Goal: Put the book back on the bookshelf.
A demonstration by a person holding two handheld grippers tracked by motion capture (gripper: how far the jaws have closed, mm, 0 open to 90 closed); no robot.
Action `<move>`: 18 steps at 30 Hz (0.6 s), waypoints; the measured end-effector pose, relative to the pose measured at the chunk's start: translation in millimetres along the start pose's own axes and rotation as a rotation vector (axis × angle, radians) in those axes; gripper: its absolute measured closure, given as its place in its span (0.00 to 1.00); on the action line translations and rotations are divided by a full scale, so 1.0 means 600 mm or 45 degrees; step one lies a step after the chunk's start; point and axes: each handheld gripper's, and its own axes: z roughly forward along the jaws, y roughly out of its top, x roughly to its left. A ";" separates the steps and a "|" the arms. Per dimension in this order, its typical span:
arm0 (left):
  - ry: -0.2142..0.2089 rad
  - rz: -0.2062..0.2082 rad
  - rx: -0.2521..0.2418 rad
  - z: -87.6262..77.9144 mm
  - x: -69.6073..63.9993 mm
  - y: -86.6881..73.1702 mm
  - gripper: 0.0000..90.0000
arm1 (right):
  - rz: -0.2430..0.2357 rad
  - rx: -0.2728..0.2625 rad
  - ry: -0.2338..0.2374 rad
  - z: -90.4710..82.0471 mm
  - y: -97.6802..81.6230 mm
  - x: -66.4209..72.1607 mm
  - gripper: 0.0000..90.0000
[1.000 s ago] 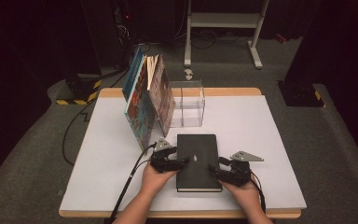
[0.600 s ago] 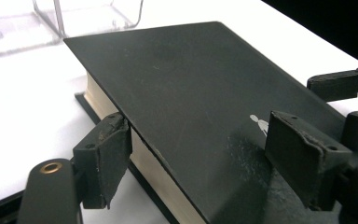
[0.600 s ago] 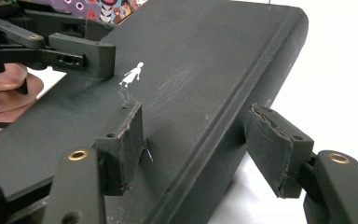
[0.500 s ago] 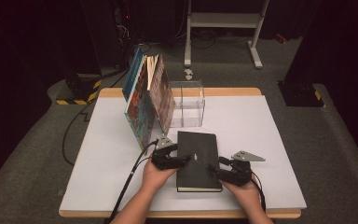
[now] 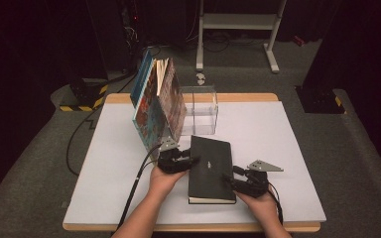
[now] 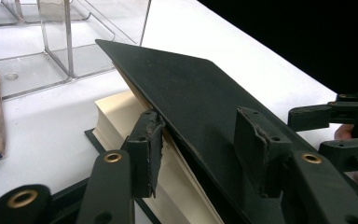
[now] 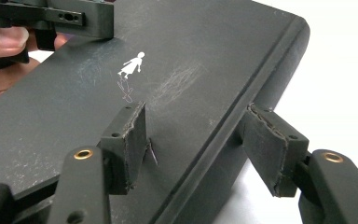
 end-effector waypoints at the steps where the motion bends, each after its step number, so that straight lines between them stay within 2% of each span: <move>1: -0.009 0.000 -0.010 0.001 -0.001 0.000 0.57 | 0.003 0.001 0.001 0.000 0.000 0.000 0.44; 5: -0.006 0.019 -0.003 0.008 -0.002 -0.006 0.52 | 0.010 0.000 0.004 0.000 0.001 -0.001 0.44; 9: -0.003 -0.017 -0.023 0.012 -0.002 -0.006 0.52 | 0.005 0.000 0.003 0.000 0.000 0.000 0.44; 11: -0.007 -0.015 -0.023 0.011 -0.003 -0.005 0.52 | 0.005 -0.001 0.004 0.000 0.000 0.000 0.44; 12: 0.000 0.035 -0.040 0.009 -0.007 -0.006 0.52 | 0.005 -0.005 0.007 -0.001 0.000 -0.001 0.44; 13: 0.000 0.035 -0.040 0.009 -0.007 -0.006 0.51 | 0.005 -0.005 0.007 -0.001 0.000 -0.001 0.44; 15: 0.022 0.097 -0.027 0.011 -0.012 -0.005 0.50 | 0.005 -0.009 0.007 -0.001 0.000 0.000 0.44; 18: 0.044 0.136 -0.010 0.012 -0.018 -0.002 0.46 | 0.001 -0.011 0.008 -0.001 0.000 0.000 0.45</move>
